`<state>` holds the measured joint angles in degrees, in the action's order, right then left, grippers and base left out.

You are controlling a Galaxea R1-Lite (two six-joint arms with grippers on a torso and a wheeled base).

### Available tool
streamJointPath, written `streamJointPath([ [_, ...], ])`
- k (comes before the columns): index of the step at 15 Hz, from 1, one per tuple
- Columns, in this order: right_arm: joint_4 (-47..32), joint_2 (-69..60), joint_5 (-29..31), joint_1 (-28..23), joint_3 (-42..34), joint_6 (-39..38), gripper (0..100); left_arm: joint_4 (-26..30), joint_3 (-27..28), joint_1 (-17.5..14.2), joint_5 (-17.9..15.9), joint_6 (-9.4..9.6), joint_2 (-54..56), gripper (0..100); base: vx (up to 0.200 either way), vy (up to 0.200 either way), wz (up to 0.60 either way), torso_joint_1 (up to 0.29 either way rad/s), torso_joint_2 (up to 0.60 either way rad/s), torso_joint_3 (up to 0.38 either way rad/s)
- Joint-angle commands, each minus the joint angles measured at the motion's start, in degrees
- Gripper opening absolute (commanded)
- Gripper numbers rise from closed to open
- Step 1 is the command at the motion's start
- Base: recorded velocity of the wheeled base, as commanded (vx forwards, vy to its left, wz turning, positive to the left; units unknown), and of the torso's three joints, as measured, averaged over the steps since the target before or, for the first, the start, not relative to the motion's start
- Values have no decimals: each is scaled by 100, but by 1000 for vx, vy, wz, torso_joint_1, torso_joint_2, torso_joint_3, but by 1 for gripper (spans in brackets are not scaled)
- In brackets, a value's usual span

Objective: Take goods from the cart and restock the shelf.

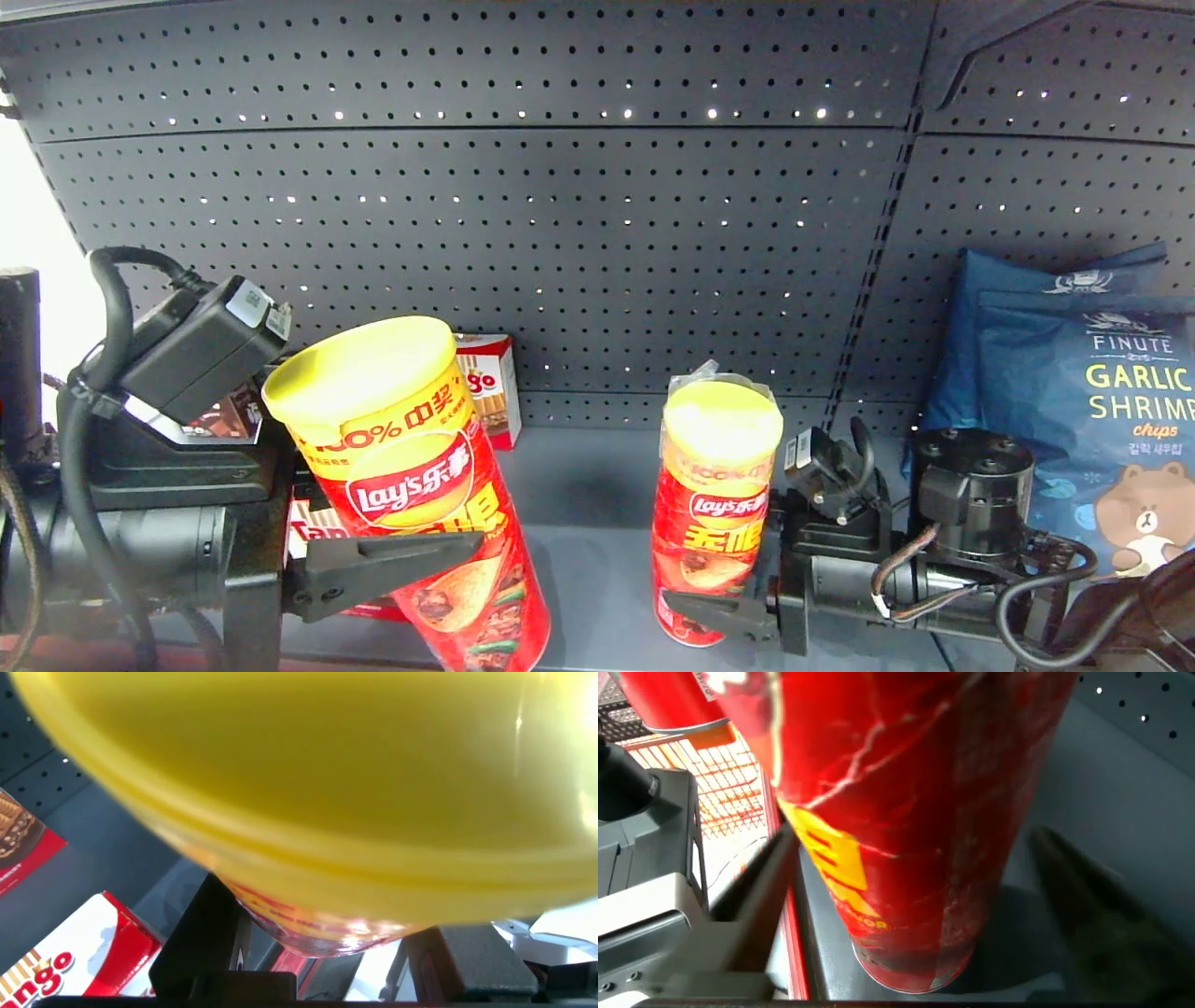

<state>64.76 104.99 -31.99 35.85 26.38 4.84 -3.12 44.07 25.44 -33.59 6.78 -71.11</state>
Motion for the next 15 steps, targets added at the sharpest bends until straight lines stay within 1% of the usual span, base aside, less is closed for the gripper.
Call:
streamJointPath([
  [1, 11, -13, 0, 1, -19, -1, 100, -4, -4, -4, 1, -1, 0, 0, 0, 0, 0, 0, 0, 0],
  [6, 37, -497, 0, -96, -467, -18, 100, 4, 5, 5, 1, -1, 9, 0, 0, 0, 0, 0, 0, 0],
  [9, 37, -1261, -9, -122, -1065, -45, 100, -4, 23, 5, 1, -1, 0, 0, 0, 0, 0, 0, 0, 0],
  [11, 11, -2087, -9, -184, -1698, -45, 100, -4, 40, 5, 1, -1, 9, 0, 0, 0, 0, 0, 0, 0],
  [13, -33, -2676, 0, -641, -1952, -45, 100, -4, 76, 13, 1, -1, 0, 0, 0, 0, 0, 0, 0, 0],
  [15, -60, -2984, 184, -1247, -1856, -45, 100, -4, 119, 31, 1, -1, 0, 0, 0, 0, 0, 0, 0, 0],
])
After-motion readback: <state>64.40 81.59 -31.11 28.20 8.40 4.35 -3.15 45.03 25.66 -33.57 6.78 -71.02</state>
